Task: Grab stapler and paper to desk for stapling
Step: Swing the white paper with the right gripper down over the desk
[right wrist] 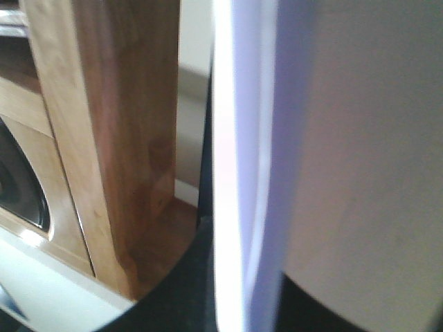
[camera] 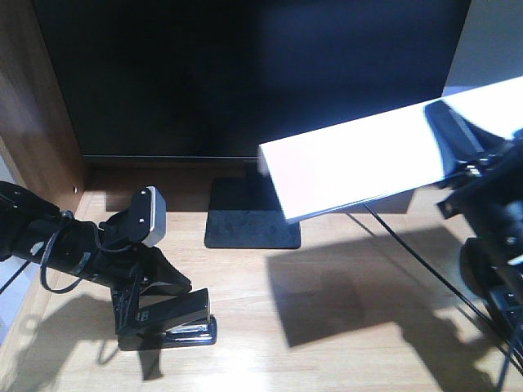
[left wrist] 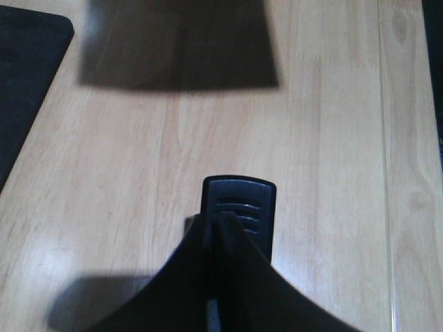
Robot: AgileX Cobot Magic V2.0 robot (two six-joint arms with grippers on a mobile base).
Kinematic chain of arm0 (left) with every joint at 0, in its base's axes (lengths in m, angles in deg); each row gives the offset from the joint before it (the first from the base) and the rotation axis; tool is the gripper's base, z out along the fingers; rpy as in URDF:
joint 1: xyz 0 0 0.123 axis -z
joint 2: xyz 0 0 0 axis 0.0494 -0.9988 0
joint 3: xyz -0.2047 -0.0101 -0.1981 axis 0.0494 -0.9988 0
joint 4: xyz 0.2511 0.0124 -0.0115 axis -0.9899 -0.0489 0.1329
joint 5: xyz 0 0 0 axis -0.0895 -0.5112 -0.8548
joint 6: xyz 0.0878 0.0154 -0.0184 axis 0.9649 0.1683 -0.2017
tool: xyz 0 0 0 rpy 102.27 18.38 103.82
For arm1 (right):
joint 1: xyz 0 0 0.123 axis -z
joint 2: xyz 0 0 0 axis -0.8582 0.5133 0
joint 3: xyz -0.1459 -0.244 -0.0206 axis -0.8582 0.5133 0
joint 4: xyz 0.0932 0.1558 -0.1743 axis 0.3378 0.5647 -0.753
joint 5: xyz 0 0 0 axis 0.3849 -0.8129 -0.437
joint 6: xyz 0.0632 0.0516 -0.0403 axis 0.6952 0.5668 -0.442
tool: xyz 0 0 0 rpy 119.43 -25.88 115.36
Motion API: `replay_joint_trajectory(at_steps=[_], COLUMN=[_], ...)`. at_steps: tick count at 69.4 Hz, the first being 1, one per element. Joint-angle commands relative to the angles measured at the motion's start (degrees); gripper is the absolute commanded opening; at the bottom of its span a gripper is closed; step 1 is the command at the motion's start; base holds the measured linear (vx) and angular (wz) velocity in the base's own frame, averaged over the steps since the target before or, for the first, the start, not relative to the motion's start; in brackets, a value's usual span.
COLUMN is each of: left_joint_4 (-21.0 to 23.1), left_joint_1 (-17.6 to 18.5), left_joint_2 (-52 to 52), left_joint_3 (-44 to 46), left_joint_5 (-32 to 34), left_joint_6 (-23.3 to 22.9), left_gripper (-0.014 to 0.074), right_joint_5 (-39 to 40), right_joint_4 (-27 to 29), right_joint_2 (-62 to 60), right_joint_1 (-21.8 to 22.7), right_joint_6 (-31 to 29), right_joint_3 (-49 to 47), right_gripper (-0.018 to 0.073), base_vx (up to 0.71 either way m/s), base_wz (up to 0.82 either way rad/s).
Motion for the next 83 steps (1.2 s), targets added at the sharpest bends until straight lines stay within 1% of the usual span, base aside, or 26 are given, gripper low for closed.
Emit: replay_joint_trajectory(at_steps=[1, 5, 6, 7, 16, 21, 23, 26, 41, 53, 61, 65, 71, 74, 78, 83], left_joint_4=[3.1, 3.1, 3.1, 3.1, 3.1, 3.1, 3.1, 3.1, 3.1, 3.1, 3.1, 3.1, 3.1, 3.0, 3.0, 3.0], left_joint_1=[0.2, 0.2, 0.2, 0.2, 0.2, 0.2, 0.2, 0.2, 0.2, 0.2, 0.2, 0.2, 0.2, 0.2, 0.2, 0.2], left_joint_2=[2.1, 2.1, 2.1, 2.1, 2.1, 2.1, 2.1, 2.1, 2.1, 2.1, 2.1, 2.1, 2.1, 2.1, 2.1, 2.1], left_joint_3=[1.0, 1.0, 1.0, 1.0, 1.0, 1.0, 1.0, 1.0, 1.0, 1.0, 1.0, 1.0, 1.0, 1.0, 1.0, 1.0], left_joint_5=[-2.1, -2.1, -2.1, -2.1, -2.1, -2.1, -2.1, -2.1, -2.1, -2.1, -2.1, -2.1, -2.1, -2.1, -2.1, -2.1], left_joint_6=[0.2, 0.2, 0.2, 0.2, 0.2, 0.2, 0.2, 0.2, 0.2, 0.2, 0.2, 0.2, 0.2, 0.2, 0.2, 0.2], left_gripper=[-0.0006, -0.0006, -0.0006, -0.0006, -0.0006, -0.0006, -0.0006, -0.0006, -0.0006, -0.0006, -0.0006, -0.0006, -0.0006, -0.0006, -0.0006, -0.0006], right_joint_5=[10.3, 10.3, 10.3, 10.4, 11.2, 11.2, 11.2, 11.2, 11.2, 11.2, 11.2, 11.2, 11.2, 11.2, 11.2, 11.2], right_joint_4=[-6.5, -13.1, -13.9, -16.4, -31.5, -38.6, -41.6, -44.3, -58.6, -65.7, -68.2, -69.3, -71.1, -71.8, -72.0, -71.3], right_joint_2=[2.0, 3.5, 3.9, 4.2, 7.2, 8.5, 9.2, 9.9, 14.2, 15.5, 15.5, 15.5, 15.5, 15.5, 15.6, 15.6], right_joint_1=[2.9, 6.1, 7.1, 8.0, 16.1, 18.7, 19.3, 19.7, 19.6, 19.6, 19.5, 18.7, 15.1, 12.3, 9.3, 6.5], right_joint_6=[4.6, 7.8, 8.1, 9.0, 17.3, 19.5, 19.9, 20.3, 20.3, 20.3, 20.3, 20.3, 20.5, 20.7, 20.8, 21.2], right_joint_3=[-2.3, -2.3, -2.3, -2.3, -2.3, -2.3, -2.3, -2.3, -2.3, -2.3, -2.3, -2.6, -4.4, -5.7, -7.6, -9.9], right_gripper=[-0.0002, -0.0002, -0.0002, -0.0002, -0.0002, -0.0002, -0.0002, -0.0002, -0.0002, -0.0002, -0.0002, -0.0002, -0.0002, -0.0002, -0.0002, -0.0002], base_vx=[0.0, 0.0, 0.0, 0.0, 0.0, 0.0, 0.0, 0.0, 0.0, 0.0, 0.0, 0.0, 0.0, 0.0, 0.0, 0.0], base_wz=[0.0, 0.0, 0.0, 0.0, 0.0, 0.0, 0.0, 0.0, 0.0, 0.0, 0.0, 0.0, 0.0, 0.0, 0.0, 0.0])
